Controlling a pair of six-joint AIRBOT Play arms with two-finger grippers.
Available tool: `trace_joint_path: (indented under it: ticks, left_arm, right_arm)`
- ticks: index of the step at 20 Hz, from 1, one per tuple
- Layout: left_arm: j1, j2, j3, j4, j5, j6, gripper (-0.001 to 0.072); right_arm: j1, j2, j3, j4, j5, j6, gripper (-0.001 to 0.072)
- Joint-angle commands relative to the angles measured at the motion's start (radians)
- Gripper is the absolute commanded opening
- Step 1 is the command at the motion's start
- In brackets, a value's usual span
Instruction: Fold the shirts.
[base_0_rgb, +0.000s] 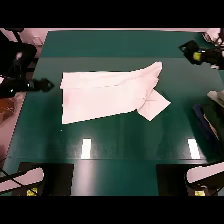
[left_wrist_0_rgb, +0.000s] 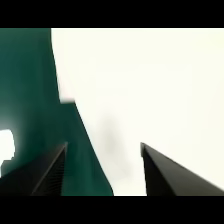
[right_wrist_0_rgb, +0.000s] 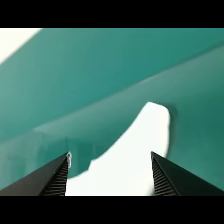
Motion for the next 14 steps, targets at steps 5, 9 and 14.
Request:
trace_joint_path:
  ticks: [5,9,14]
  left_arm:
    - [0.044,0.105,-0.151,0.193,-0.32,-0.432,0.0476]
    - [0.041,0.206,-0.285,0.2,-0.313,-0.502,0.0476]
    - [-0.027,0.215,-0.484,0.14,-0.127,-0.512,0.0487]
  right_arm:
    - [-0.199,0.001,0.032,0.004,0.445,-0.089,0.0574]
    - [-0.193,0.001,0.031,0.004,0.482,-0.088,0.0574]
    - [-0.137,0.001,0.032,0.004,0.473,-0.088,0.0574]
